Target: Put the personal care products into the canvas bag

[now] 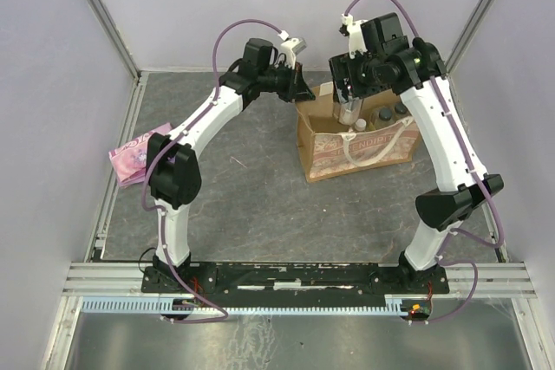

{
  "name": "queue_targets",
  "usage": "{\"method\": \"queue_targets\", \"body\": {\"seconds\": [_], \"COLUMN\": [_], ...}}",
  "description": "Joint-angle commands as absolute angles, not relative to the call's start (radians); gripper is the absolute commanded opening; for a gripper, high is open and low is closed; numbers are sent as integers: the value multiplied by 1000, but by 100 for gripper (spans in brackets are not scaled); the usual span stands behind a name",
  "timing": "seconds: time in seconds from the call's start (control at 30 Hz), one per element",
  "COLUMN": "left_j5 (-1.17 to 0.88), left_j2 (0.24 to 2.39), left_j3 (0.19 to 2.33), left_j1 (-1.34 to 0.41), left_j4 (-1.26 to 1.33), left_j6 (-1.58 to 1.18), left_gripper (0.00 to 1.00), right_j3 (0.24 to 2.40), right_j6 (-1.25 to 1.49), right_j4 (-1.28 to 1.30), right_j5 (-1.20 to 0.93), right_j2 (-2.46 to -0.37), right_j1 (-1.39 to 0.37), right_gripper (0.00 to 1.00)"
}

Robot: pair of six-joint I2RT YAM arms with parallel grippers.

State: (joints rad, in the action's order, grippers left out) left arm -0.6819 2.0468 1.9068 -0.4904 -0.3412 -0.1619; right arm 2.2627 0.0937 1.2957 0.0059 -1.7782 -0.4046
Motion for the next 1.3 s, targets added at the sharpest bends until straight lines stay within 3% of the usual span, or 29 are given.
{"method": "queue_targets", "body": {"seconds": [0.0, 0.23, 0.7, 1.27], "left_j5": [-676, -687, -692, -636], "left_j2": [2047, 2064, 2067, 2065], "left_j3": [1972, 2042, 2071, 2110], "left_j1": [-497, -498, -497, -497], "left_j4": [-360, -409, -461, -526], "left_j6": [-123, -121, -112, -75], "left_gripper": [3, 3, 3, 3], "right_j3": [2137, 1799, 1541, 1638], "right_j6": [147, 258, 272, 211], "right_j4": [1030, 721, 518, 754], "right_j5": [-62, -160, -143, 48], "right_j2": [-1685, -1557, -1550, -1761], "right_j1": [-405, -404, -423, -503], "right_gripper": [0, 0, 0, 0]}}
